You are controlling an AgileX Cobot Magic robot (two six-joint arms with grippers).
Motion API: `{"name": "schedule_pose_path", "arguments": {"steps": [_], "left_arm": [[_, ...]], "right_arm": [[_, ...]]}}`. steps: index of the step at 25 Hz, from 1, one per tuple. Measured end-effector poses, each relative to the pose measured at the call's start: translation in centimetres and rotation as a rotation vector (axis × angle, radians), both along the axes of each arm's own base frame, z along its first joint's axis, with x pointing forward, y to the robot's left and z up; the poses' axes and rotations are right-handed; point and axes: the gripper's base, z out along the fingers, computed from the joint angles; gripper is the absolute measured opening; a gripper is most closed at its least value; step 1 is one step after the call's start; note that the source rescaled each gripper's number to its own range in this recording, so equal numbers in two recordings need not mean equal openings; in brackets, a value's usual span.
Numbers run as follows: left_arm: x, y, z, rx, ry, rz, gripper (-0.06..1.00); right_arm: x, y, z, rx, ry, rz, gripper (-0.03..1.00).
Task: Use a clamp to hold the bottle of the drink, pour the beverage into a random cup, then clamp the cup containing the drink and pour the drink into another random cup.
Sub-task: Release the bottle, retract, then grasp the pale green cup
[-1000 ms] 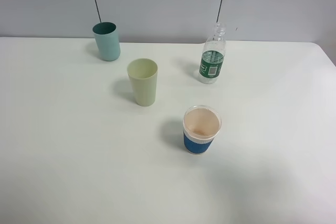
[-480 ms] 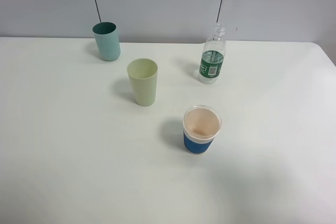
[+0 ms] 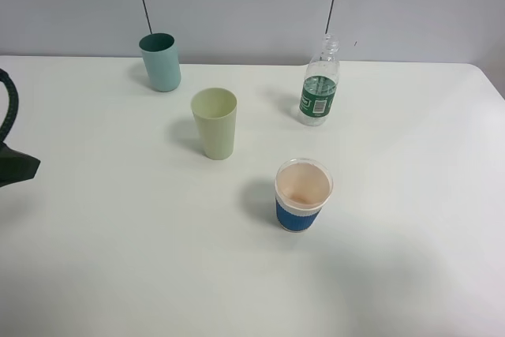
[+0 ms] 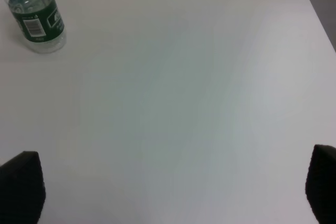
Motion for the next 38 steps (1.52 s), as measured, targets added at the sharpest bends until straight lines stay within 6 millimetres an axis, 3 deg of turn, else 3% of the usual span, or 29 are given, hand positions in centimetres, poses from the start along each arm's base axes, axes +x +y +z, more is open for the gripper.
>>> {"name": "schedule_pose_path", "arguments": {"steps": [14, 32, 38], "left_arm": [[4.1, -1.0, -2.5, 0.077, 0.008, -0.054, 1.00], [7.3, -6.1, -5.6, 0.067, -0.083, -0.214, 1.00], [8.3, -7.0, -6.5, 0.031, -0.114, -0.231, 1.00]], "right_arm": [[0.0, 0.0, 0.0, 0.000, 0.000, 0.000, 1.00], [0.0, 0.0, 0.0, 0.000, 0.000, 0.000, 1.00], [0.0, 0.0, 0.0, 0.000, 0.000, 0.000, 1.00]]}}
